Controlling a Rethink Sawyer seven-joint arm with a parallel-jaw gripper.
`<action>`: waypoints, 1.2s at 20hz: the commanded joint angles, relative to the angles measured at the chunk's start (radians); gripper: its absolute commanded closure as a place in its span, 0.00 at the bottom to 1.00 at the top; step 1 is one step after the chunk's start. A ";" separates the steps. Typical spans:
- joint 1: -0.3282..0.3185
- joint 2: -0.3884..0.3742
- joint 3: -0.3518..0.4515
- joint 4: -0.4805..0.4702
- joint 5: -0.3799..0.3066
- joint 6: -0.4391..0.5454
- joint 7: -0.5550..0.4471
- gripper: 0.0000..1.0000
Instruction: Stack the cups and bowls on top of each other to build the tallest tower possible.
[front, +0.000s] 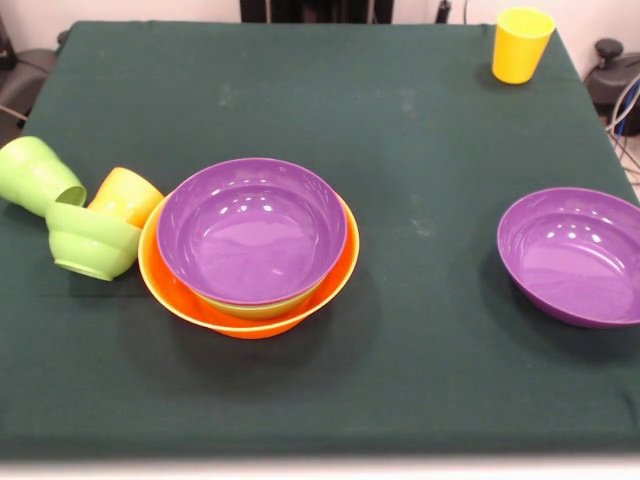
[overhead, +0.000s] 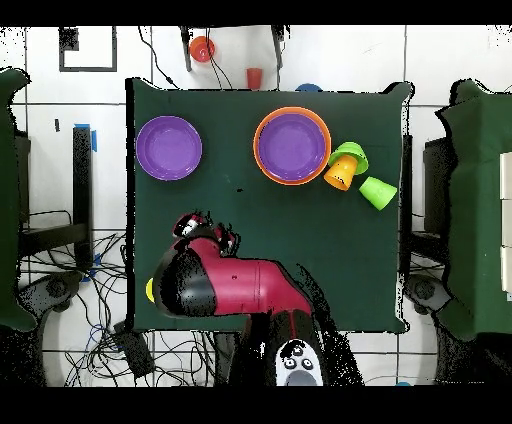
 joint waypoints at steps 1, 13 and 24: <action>-0.011 0.034 0.099 0.011 0.019 0.131 0.037 0.00; 0.122 0.121 -0.043 -0.066 -0.003 0.111 0.086 0.00; 0.171 0.157 -0.062 -0.019 0.002 0.031 0.105 0.00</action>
